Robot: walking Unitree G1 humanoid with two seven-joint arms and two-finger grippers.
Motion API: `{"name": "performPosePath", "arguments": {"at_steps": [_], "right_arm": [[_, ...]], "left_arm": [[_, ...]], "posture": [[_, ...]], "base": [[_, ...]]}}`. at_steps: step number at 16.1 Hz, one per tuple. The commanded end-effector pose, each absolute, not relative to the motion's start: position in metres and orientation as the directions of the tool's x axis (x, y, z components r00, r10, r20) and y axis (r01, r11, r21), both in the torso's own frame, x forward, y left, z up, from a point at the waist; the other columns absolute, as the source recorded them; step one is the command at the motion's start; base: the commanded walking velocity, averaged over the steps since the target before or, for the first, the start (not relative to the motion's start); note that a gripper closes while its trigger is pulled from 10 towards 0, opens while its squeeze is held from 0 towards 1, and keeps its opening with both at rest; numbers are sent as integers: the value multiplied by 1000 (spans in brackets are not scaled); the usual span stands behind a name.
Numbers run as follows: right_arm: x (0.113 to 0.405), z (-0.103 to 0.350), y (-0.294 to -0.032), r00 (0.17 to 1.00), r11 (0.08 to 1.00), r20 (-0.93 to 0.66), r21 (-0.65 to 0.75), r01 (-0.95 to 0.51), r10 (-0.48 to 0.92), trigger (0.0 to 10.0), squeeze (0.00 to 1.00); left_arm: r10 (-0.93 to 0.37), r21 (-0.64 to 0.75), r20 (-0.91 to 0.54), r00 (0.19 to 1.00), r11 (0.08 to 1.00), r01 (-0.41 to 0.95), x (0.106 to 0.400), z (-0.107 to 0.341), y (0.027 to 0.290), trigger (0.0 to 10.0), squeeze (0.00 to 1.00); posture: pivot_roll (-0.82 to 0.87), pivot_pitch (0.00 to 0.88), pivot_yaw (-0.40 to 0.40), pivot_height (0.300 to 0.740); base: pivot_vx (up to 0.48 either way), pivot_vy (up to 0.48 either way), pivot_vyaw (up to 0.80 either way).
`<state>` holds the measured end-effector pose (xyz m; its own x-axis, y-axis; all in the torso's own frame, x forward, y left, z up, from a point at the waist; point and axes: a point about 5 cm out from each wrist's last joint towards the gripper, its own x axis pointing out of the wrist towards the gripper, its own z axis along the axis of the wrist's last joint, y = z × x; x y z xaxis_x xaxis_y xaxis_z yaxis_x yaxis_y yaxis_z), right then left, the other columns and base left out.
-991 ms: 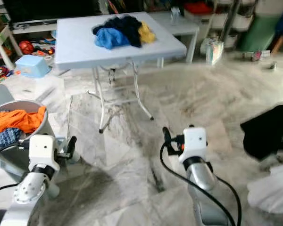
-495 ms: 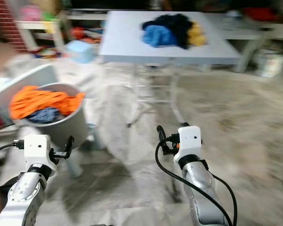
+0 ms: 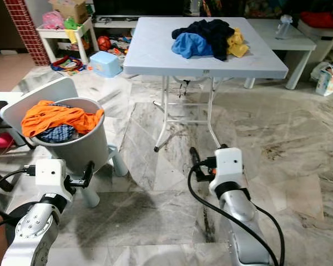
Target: Hang hanger
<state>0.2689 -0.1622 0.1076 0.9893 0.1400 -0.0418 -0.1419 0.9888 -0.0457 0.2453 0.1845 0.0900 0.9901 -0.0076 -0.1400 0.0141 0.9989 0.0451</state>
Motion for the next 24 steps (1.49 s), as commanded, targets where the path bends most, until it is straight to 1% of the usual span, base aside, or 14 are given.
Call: {"name": "performPosePath", "arguments": {"at_steps": [1, 5, 8, 24], "right_arm": [[270, 112, -159, 987, 986, -27, -51, -161, 160, 10000, 0], [270, 112, -156, 985, 984, -27, -50, -170, 169, 10000, 0], [269, 112, -158, 986, 985, -29, -49, -165, 164, 10000, 0], [270, 112, -155, 985, 983, -28, -63, -174, 172, 10000, 0]], "left_arm": [[-3, 42, -137, 991, 999, 9, 246, 92, 185, 10000, 0], [-7, 36, -136, 991, 999, 12, 245, 92, 184, 10000, 0], [-12, 33, -136, 991, 999, 17, 245, 92, 184, 10000, 0], [-31, 22, -130, 991, 999, 34, 248, 92, 179, 10000, 0]], "posture": [[-9, 40, -31, 740], [-10, 42, -31, 740], [-13, 43, -31, 740], [-14, 46, -33, 740]], "base": [[0, 0, 0], [269, 0, 709], [301, 0, 0], [315, 275, 0]]}}
